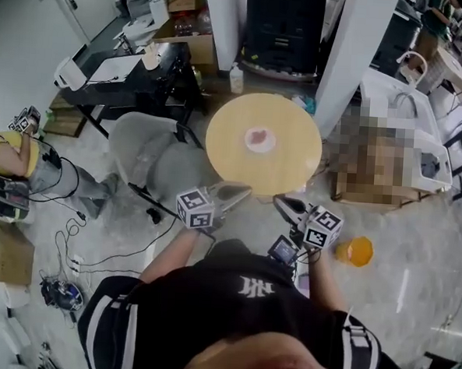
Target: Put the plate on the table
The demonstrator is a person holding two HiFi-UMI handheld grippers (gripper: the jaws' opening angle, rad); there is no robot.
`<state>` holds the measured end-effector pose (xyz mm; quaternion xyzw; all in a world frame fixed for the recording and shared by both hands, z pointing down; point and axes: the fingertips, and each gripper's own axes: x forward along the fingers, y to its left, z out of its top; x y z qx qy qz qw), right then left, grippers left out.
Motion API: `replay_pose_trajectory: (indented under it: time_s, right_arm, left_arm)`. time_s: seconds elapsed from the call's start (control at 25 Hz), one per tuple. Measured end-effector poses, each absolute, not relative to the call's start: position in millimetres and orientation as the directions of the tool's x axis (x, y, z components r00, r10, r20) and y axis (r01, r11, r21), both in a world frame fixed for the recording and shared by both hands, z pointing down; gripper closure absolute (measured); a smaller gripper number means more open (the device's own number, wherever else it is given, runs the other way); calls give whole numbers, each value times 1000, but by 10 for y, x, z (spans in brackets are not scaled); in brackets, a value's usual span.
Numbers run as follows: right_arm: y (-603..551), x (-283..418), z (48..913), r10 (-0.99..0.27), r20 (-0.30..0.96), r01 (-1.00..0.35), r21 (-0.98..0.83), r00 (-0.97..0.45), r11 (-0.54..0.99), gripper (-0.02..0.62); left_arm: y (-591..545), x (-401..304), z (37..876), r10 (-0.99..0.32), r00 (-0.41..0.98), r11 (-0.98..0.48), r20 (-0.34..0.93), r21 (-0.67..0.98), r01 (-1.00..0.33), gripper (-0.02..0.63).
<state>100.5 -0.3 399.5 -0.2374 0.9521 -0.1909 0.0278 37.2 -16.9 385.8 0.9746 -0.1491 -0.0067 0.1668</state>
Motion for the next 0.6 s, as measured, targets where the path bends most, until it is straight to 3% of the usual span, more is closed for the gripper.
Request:
replay_pose_trajectory:
  time_s: [0.12, 0.28, 0.6]
  right_arm:
    - [61, 981, 3935, -470, 27, -448, -356, -882, 820, 594]
    - [-137, 1191, 3794, -580, 45, -566, -296, -813, 770, 594]
    - [-253, 999, 3370, -575, 17, -567, -190, -818, 801, 594]
  left_arm:
    - [-40, 320, 3849, -284, 958, -906, 33, 317, -279, 598]
    - [-95, 249, 3659, -340, 941, -905, -6, 275, -325, 598]
    - [-346, -164, 3504, -369, 926, -904, -78, 259, -339, 598]
